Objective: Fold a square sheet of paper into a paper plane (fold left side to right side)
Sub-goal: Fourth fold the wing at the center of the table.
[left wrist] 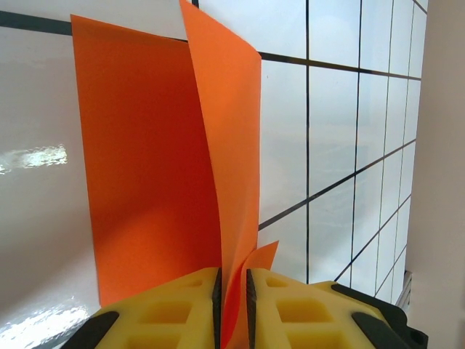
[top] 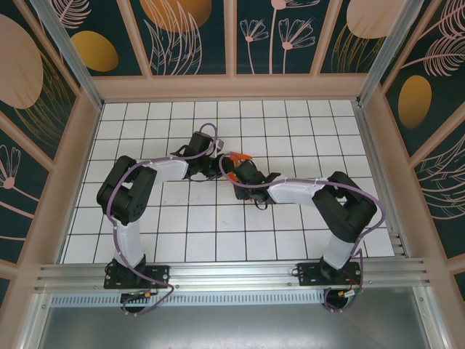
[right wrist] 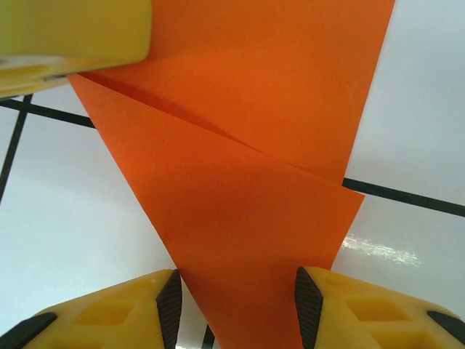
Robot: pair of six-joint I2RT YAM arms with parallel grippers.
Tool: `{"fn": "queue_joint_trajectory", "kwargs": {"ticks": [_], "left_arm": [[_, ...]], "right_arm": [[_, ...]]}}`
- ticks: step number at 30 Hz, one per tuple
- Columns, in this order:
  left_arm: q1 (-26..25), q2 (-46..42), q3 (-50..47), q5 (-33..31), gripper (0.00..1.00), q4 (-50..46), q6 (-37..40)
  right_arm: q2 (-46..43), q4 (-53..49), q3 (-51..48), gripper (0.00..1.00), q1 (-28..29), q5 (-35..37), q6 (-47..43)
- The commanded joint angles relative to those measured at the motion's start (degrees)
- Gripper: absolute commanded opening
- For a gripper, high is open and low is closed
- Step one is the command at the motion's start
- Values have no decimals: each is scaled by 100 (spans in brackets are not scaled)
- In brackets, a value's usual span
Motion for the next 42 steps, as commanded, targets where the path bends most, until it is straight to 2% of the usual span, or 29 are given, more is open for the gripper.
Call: {"fn": "queue_joint_trajectory", "kwargs": {"ticks": [1,8,12,22,26,30,42], "left_arm": [[-30,-123,182,80,19,-115,21],[-28,-112,202,55,19,-128,23],[-25,-114,210,66,19,-140,30],[-30,-168,247,13,21,-244,107],[-23,-342,252,-33,31,-272,166],[5,-524,314,-54,36,-411,279],[540,-1527,-132,-185,52,-531,371]], "right_arm": [[150,-173,186,48,40,96,-92],[40,-94,175,57,58,19,-127],[-11,-122,155,57,51,117,-140],[63,-127,168,36,-10,59,-114],[3,9,88,23,-136,-216,-131],[-45,153,-1,15,-248,-591,-186],[-274,956,-426,6,-603,-1942,-151]]}}
